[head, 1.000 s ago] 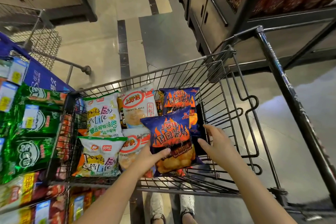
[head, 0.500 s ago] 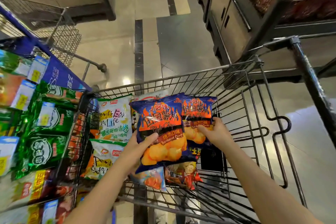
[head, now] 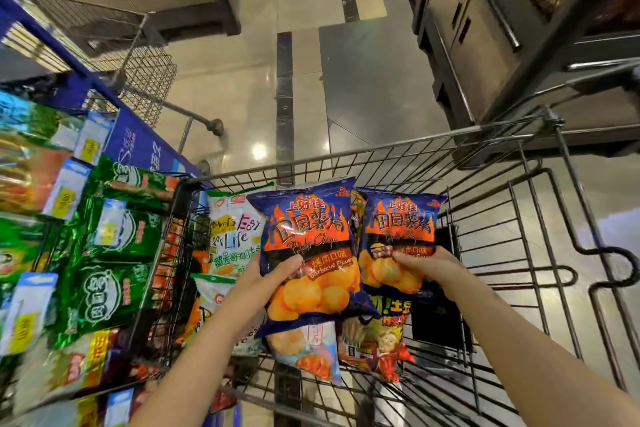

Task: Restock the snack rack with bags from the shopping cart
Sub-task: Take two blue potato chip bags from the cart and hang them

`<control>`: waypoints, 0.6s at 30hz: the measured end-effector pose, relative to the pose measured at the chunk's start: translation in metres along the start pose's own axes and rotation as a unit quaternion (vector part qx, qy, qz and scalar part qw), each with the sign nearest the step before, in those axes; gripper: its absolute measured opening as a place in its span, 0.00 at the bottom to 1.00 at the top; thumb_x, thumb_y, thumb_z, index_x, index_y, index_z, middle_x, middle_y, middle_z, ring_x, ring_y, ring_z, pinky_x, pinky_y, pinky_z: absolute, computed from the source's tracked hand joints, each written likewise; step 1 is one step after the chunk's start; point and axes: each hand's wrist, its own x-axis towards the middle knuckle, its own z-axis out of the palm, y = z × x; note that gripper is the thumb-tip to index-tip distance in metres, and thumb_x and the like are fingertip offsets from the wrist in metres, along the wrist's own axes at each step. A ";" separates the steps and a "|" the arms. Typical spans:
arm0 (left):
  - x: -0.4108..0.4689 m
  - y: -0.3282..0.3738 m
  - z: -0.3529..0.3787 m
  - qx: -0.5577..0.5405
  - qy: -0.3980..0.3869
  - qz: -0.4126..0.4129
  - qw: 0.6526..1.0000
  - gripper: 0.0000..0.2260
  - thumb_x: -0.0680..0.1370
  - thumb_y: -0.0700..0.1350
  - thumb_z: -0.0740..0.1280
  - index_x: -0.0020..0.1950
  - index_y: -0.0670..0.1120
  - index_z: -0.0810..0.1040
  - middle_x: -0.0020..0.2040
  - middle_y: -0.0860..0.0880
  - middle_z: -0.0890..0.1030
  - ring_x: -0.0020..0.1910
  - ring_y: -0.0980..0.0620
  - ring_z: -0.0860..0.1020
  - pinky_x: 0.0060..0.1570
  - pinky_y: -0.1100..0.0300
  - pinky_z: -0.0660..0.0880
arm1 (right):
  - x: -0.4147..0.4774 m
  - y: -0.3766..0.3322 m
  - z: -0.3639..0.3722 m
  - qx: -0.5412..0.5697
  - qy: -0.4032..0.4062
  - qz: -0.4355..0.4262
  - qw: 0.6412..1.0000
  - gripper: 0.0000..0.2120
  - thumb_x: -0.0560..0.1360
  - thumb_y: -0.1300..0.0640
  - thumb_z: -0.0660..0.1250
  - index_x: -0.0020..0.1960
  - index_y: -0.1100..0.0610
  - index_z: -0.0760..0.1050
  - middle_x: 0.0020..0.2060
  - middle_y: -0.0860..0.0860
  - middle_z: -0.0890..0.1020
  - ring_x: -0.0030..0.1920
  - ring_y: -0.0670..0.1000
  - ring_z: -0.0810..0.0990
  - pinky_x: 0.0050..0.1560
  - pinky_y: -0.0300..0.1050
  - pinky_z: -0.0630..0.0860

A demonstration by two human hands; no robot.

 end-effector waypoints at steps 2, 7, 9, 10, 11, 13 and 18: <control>-0.002 0.004 0.001 0.007 -0.005 -0.002 1.000 0.35 0.64 0.67 0.80 0.68 0.61 0.75 0.61 0.56 0.84 0.60 0.52 0.82 0.61 0.51 0.79 | -0.004 0.001 -0.001 0.032 -0.003 -0.020 0.999 0.35 0.63 0.49 0.85 0.64 0.55 0.75 0.57 0.54 0.83 0.57 0.55 0.81 0.56 0.50 0.77; -0.009 0.014 0.000 0.023 -0.001 -0.006 1.000 0.18 0.72 0.56 0.74 0.59 0.63 0.75 0.57 0.58 0.83 0.54 0.56 0.82 0.49 0.60 0.78 | -0.030 0.000 -0.009 0.081 -0.001 -0.071 0.994 0.35 0.64 0.53 0.85 0.66 0.57 0.74 0.53 0.52 0.84 0.51 0.51 0.83 0.41 0.44 0.78; -0.013 0.018 -0.002 0.021 0.003 -0.005 1.000 0.20 0.71 0.56 0.75 0.62 0.62 0.75 0.56 0.57 0.84 0.52 0.56 0.84 0.44 0.61 0.79 | -0.042 -0.002 -0.014 0.064 -0.003 -0.099 0.993 0.34 0.63 0.51 0.85 0.64 0.54 0.76 0.53 0.51 0.84 0.52 0.50 0.83 0.42 0.43 0.79; -0.016 0.021 -0.003 0.023 0.007 -0.006 1.000 0.23 0.70 0.58 0.76 0.63 0.61 0.75 0.56 0.56 0.85 0.52 0.55 0.84 0.44 0.61 0.79 | -0.049 -0.004 -0.017 0.057 -0.001 -0.111 0.992 0.32 0.63 0.49 0.85 0.63 0.52 0.76 0.53 0.51 0.84 0.52 0.50 0.83 0.44 0.44 0.79; -0.019 0.023 -0.006 0.031 0.011 -0.006 0.999 0.25 0.68 0.61 0.77 0.63 0.61 0.75 0.56 0.56 0.84 0.53 0.54 0.84 0.47 0.58 0.80 | -0.055 -0.005 -0.021 0.057 0.000 -0.122 0.991 0.30 0.63 0.49 0.85 0.61 0.50 0.76 0.54 0.51 0.84 0.53 0.51 0.83 0.47 0.46 0.80; -0.024 0.026 -0.015 0.050 0.018 -0.002 0.999 0.31 0.63 0.69 0.80 0.62 0.63 0.75 0.58 0.57 0.84 0.56 0.51 0.83 0.57 0.50 0.80 | -0.070 -0.008 -0.029 0.071 -0.013 -0.137 0.988 0.30 0.63 0.48 0.85 0.59 0.48 0.76 0.54 0.51 0.84 0.53 0.52 0.84 0.53 0.50 0.82; -0.052 0.047 -0.023 0.026 0.018 0.024 0.999 0.27 0.71 0.58 0.76 0.68 0.57 0.73 0.55 0.55 0.83 0.53 0.51 0.83 0.47 0.56 0.79 | -0.115 -0.018 -0.044 0.083 -0.039 -0.176 0.980 0.43 0.54 0.43 0.88 0.64 0.48 0.75 0.53 0.51 0.87 0.52 0.53 0.87 0.56 0.58 0.83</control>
